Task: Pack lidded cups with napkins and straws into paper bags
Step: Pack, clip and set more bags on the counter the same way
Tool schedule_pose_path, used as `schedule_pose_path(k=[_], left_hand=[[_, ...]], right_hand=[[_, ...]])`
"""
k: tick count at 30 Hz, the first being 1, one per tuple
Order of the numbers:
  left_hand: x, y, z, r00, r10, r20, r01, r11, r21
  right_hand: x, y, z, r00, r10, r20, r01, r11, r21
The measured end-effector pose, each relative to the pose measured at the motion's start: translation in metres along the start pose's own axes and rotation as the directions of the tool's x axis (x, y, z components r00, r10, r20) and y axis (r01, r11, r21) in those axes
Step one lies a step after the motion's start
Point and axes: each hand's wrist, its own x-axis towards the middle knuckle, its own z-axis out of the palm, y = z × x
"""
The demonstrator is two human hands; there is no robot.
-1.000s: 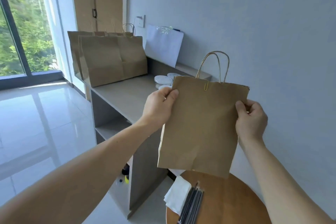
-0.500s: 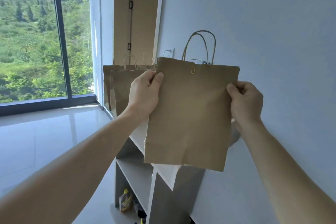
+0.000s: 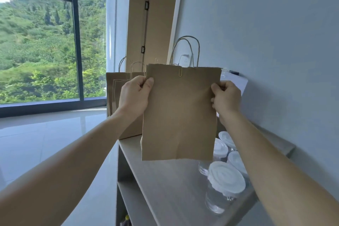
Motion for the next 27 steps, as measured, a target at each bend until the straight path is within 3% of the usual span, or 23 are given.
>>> schedule_pose_path(k=[5,14,19,27], left_hand=[[0.055,-0.047,0.034,0.998,0.060,0.034,-0.061,0.998,0.017],[0.114,-0.139,0.109,0.979,0.109,0.172,-0.112,0.994,0.009],[0.123,-0.172,0.143,0.926,0.270,0.265,-0.279,0.960,-0.004],[0.129,-0.186,0.168,0.875,0.426,0.228,-0.435,0.900,-0.015]], right_hand=[[0.063,0.035,0.049,0.995,0.099,0.009,-0.099,0.994,0.035],[0.159,0.133,0.129,0.978,0.208,-0.020,-0.209,0.968,-0.141],[0.192,0.182,0.155,0.960,0.276,-0.042,-0.279,0.951,-0.134],[0.208,0.214,0.159,0.975,0.219,-0.030,-0.221,0.972,-0.079]])
